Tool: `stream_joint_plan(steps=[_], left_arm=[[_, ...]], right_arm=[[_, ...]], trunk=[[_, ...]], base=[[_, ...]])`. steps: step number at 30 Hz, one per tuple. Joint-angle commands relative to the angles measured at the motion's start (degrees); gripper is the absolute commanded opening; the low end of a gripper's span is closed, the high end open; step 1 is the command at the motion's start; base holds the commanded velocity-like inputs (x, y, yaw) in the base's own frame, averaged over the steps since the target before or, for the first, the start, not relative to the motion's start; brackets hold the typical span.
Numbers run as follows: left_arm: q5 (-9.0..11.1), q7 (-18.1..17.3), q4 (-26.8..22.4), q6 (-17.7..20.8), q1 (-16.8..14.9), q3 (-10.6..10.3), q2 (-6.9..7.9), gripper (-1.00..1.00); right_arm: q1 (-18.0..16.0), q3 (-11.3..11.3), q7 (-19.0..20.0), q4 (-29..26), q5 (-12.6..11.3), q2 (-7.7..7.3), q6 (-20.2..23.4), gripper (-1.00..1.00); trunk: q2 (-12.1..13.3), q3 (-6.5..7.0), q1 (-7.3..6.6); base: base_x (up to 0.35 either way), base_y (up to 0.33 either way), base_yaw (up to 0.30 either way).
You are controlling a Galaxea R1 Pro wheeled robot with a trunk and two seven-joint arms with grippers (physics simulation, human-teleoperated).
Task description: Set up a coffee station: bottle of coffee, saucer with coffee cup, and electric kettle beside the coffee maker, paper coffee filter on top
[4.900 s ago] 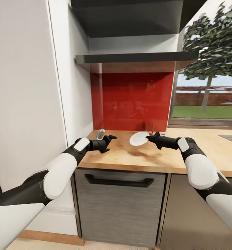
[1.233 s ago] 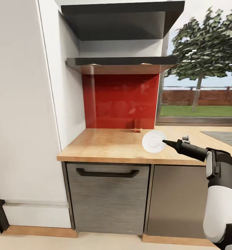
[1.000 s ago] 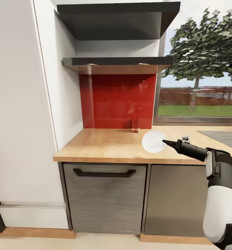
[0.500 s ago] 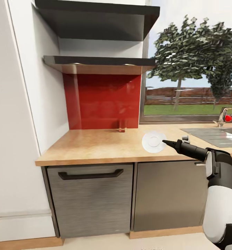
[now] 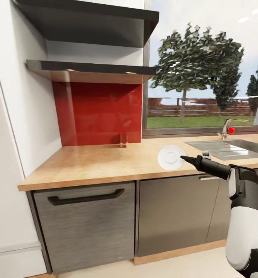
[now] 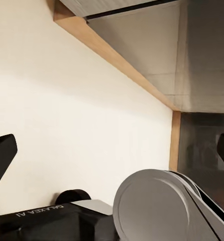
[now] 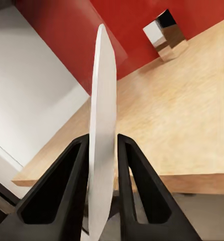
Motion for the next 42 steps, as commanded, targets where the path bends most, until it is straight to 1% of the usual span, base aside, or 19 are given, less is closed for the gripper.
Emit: stream_joint_plan(steps=[1, 3, 5, 7, 18, 23, 24, 27, 32, 39, 41, 42], left_arm=[[-0.10, -0.05, -0.01, 0.61, 0.02, 0.46, 0.02, 1.00], [0.71, 0.07, -0.01, 0.62, 0.07, 0.46, -0.02, 1.00], [1.97, 0.17, -0.01, 0.63, 0.10, 0.45, -0.17, 1.00], [2.25, 0.19, -0.01, 0.63, 0.10, 0.44, -0.21, 1.00], [2.44, 0.26, -0.01, 0.63, 0.11, 0.37, -0.32, 1.00], [2.44, 0.32, -0.01, 0.63, 0.11, 0.39, -0.32, 1.00], [2.48, 1.37, -0.01, 0.63, 0.11, 0.38, -0.32, 1.00], [2.51, 2.77, -0.01, 0.63, 0.11, 0.42, -0.32, 1.00], [2.53, 3.73, -0.03, 0.64, 0.11, 0.45, -0.32, 1.00], [2.53, 3.80, -0.05, 0.64, 0.11, 0.46, -0.32, 1.00], [2.53, 3.80, -0.07, 0.64, 0.11, 0.46, -0.32, 1.00], [2.53, 3.80, -0.08, 0.64, 0.11, 0.46, -0.32, 1.00]], right_arm=[[-0.07, -0.15, 0.63, -0.01, 0.50, 0.03, 0.42, -1.00], [-0.07, -0.15, 0.63, -0.01, 0.50, 0.04, 0.42, -1.00], [-0.07, -0.15, 0.63, 0.05, 0.50, 0.04, 0.42, -1.00], [-0.07, -0.20, 0.63, 0.07, 0.50, -0.01, 0.42, -1.00], [-0.07, -0.24, 0.63, 0.08, 0.54, -0.04, 0.42, -1.00], [-0.07, -0.24, 0.63, 0.08, 0.55, -0.04, 0.42, -1.00], [-0.07, -0.28, 0.63, 0.08, 0.57, -0.03, 0.42, -1.00], [-0.07, -0.31, 0.63, 0.08, 0.58, -0.04, 0.42, -1.00], [-0.07, -0.32, 0.63, 0.08, 0.58, -0.04, 0.42, -1.00], [-0.07, -0.32, 0.79, 0.08, 0.48, -0.08, 0.35, -1.00], [0.37, -0.38, 3.21, 0.08, 0.47, -0.15, 0.04, -1.00], [0.53, -0.39, 3.66, 0.08, 0.47, -0.16, -0.06, -1.00]], trunk=[[-0.03, -0.06, 0.00], [-0.03, -0.06, 0.00], [-0.03, -0.06, 0.00], [-0.03, -0.06, 0.00], [-0.03, -0.06, 0.00], [-0.03, -0.06, 0.00], [-0.03, -0.06, 0.00], [-0.03, -0.06, 0.00], [-0.03, -0.06, 0.00], [-0.03, -0.06, 0.00], [-0.03, -0.06, 0.00], [-0.03, -0.06, 0.00]], base=[[0.067, -0.209, -0.034], [0.055, -0.184, -0.032], [0.019, -0.065, -0.155], [0.007, -0.023, -0.219], [0.001, -0.005, -0.248], [0.000, -0.146, -0.169], [0.000, -0.243, -0.046], [0.000, -0.162, -0.093], [0.000, -0.046, -0.206], [0.000, -0.002, -0.196], [0.012, -0.018, -0.027], [0.047, -0.073, -0.017]])
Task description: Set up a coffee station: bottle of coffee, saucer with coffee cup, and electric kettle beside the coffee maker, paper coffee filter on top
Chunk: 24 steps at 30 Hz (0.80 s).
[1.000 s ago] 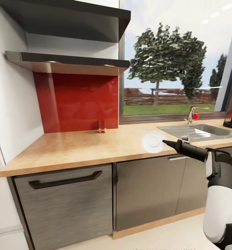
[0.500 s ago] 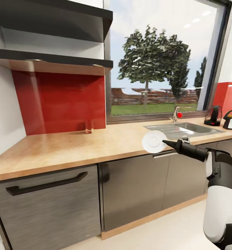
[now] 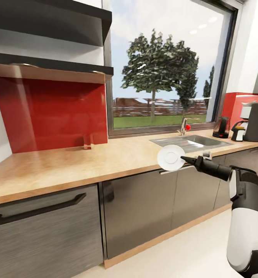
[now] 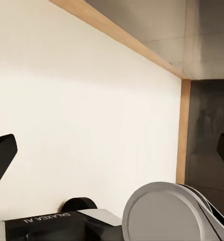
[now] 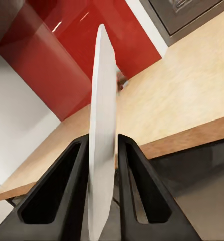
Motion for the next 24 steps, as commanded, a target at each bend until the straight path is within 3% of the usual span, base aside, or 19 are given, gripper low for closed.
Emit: stream_joint_plan(steps=[1, 15, 24], left_arm=[[-0.29, -0.18, -0.02, 0.60, -0.03, 0.45, 0.01, 1.00], [-0.29, -0.16, -0.03, 0.60, -0.03, 0.45, -0.08, 1.00], [-0.27, -0.09, -0.03, 0.60, -0.03, 0.45, -0.08, 1.00]], right_arm=[[0.23, -0.16, 1.56, -0.02, 0.52, 0.00, 0.31, -1.00], [0.56, -0.17, 2.26, 1.02, 0.70, -0.03, 0.22, -1.00], [0.56, -0.26, 2.14, 1.23, 0.70, -0.10, 0.16, -1.00]], trunk=[[-0.03, -0.07, 0.00], [-0.03, -0.07, 0.00], [-0.03, -0.07, 0.00]], base=[[0.100, -0.166, -0.018], [0.012, -0.020, -0.235], [0.129, -0.151, -0.096]])
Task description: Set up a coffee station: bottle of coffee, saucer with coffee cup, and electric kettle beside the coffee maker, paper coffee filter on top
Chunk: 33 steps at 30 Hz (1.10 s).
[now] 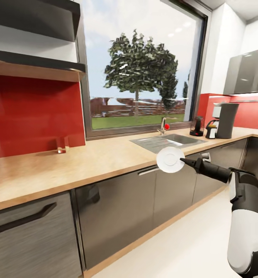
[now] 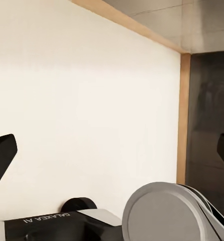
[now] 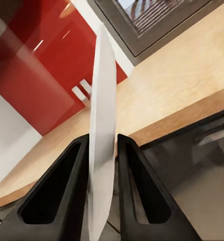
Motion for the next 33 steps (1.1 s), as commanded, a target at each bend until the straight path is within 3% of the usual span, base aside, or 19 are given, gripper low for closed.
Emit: stream_joint_plan(steps=[1, 16, 33], left_arm=[[-0.30, -0.18, -0.01, 0.60, -0.02, 0.45, 0.01, 1.00], [-0.25, -0.18, -0.01, 0.60, -0.02, 0.45, 0.01, 1.00], [-0.24, -0.15, -0.01, 0.59, -0.02, 0.45, 0.01, 1.00]], right_arm=[[-0.08, -0.17, 0.61, 0.00, 0.51, 0.03, 0.51, -1.00], [-0.08, -0.24, 0.65, 0.15, 0.51, 0.01, 0.57, -1.00], [-0.08, -0.24, 0.74, 0.31, 0.51, 0.02, 0.57, -1.00]], trunk=[[-0.03, -0.07, 0.00], [-0.03, -0.07, 0.00], [-0.03, -0.07, 0.00]], base=[[0.046, -0.059, -0.209], [0.011, -0.014, -0.252], [0.175, -0.240, -0.170]])
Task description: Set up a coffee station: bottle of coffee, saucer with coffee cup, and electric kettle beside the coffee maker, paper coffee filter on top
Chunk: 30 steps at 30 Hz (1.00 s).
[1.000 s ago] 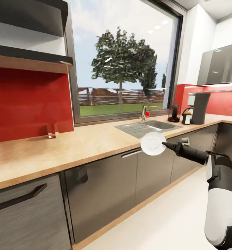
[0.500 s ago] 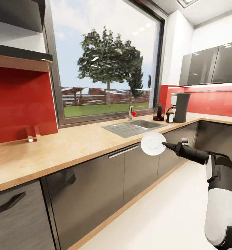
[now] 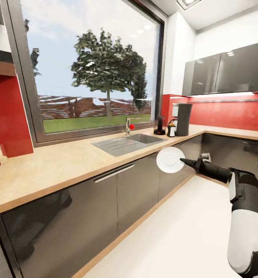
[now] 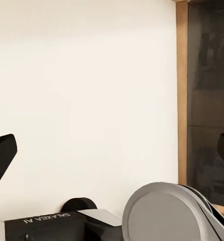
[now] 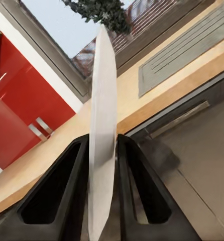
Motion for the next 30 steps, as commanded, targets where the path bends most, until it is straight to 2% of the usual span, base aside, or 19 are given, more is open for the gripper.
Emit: stream_joint_plan(steps=[1, 6, 21, 30], left_arm=[[-0.33, -0.18, -0.01, 0.60, -0.03, 0.45, 0.02, 1.00], [-0.31, -0.17, -0.01, 0.61, -0.03, 0.45, 0.02, 1.00], [-0.33, -0.16, -0.01, 0.61, -0.03, 0.45, 0.02, 1.00], [-0.29, -0.18, -0.01, 0.61, -0.03, 0.45, 0.02, 1.00]], right_arm=[[-0.07, -0.16, 0.63, 0.00, 0.51, 0.02, 0.49, -1.00], [-0.07, -0.16, 0.63, 0.00, 0.51, 0.04, 0.47, -1.00], [-0.07, -0.16, 0.52, 0.09, 0.51, 0.10, 0.41, -1.00], [-0.07, -0.17, 0.47, 0.09, 0.51, 0.10, 0.40, -1.00]], trunk=[[-0.03, -0.07, 0.01], [-0.03, -0.07, 0.01], [-0.03, -0.07, 0.01], [-0.03, -0.07, 0.01]], base=[[0.193, -0.265, -0.256], [0.193, -0.265, -0.211], [0.193, -0.265, -0.026], [0.218, -0.254, -0.159]])
